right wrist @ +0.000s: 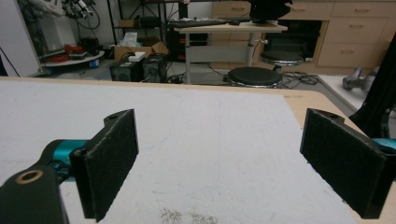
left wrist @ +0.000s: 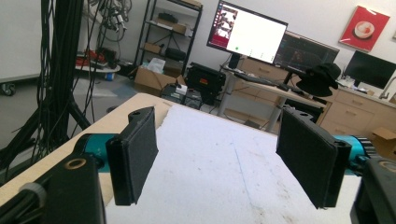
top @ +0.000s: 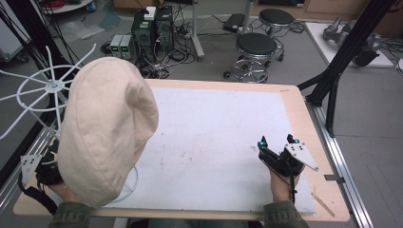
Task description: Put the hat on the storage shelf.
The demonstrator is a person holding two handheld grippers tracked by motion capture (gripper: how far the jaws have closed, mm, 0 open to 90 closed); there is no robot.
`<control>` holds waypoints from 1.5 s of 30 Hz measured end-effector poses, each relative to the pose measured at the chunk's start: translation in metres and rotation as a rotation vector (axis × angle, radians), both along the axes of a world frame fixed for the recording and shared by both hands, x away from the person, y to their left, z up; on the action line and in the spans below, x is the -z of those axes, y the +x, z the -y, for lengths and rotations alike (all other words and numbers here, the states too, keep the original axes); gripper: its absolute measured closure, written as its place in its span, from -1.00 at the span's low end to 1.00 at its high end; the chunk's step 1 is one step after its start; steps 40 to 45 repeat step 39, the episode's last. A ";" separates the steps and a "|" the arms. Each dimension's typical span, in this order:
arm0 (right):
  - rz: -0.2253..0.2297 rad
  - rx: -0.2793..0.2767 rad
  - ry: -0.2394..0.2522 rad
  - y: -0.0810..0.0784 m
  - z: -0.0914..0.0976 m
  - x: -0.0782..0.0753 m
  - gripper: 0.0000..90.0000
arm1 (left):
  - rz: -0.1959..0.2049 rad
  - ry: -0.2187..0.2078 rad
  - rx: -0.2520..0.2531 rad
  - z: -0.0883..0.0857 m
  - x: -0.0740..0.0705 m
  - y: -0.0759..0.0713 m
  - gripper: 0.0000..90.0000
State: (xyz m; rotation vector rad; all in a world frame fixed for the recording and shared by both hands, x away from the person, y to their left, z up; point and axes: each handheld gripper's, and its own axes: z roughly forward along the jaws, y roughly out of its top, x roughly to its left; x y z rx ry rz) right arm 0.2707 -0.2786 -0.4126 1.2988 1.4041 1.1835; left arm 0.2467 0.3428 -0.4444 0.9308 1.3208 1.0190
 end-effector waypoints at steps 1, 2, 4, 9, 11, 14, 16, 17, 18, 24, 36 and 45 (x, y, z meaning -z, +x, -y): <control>0.003 -0.004 -0.001 0.000 0.000 0.000 -0.76 | 0.000 0.000 0.002 0.000 0.000 0.001 -0.36; 0.007 -0.010 0.006 0.000 0.001 0.000 -0.76 | -0.002 0.001 0.002 0.000 0.000 0.001 -0.36; 0.011 -0.016 0.019 0.000 0.002 -0.001 -0.76 | -0.007 0.007 0.006 0.000 0.000 0.001 -0.36; 0.000 -0.016 0.035 0.000 0.002 0.000 -0.76 | -0.009 0.015 0.013 0.003 0.000 0.001 -0.36; -0.002 -0.017 0.035 0.000 0.003 0.000 -0.76 | -0.012 0.015 0.017 0.003 0.000 0.001 -0.36; -0.007 -0.015 0.026 0.000 0.002 0.000 -0.76 | -0.011 0.014 0.018 0.003 0.000 0.001 -0.36; -0.003 -0.006 0.019 -0.001 0.002 0.000 -0.76 | -0.010 0.012 0.018 0.002 0.000 0.001 -0.36; -0.004 -0.004 0.022 -0.001 0.003 0.000 -0.76 | -0.010 0.011 0.019 0.002 0.000 0.001 -0.36; -0.006 -0.004 0.027 -0.001 0.002 0.000 -0.76 | -0.012 0.013 0.019 0.002 0.000 0.001 -0.36; -0.020 -0.004 0.030 0.000 0.003 0.001 -0.76 | -0.015 0.016 0.019 0.001 0.000 0.001 -0.36; -0.035 0.012 0.063 0.001 0.007 0.001 -0.76 | -0.016 0.015 0.020 0.002 0.001 0.001 -0.36; -0.039 0.011 0.057 0.002 0.006 0.002 -0.76 | -0.018 0.016 0.020 0.002 0.001 0.001 -0.36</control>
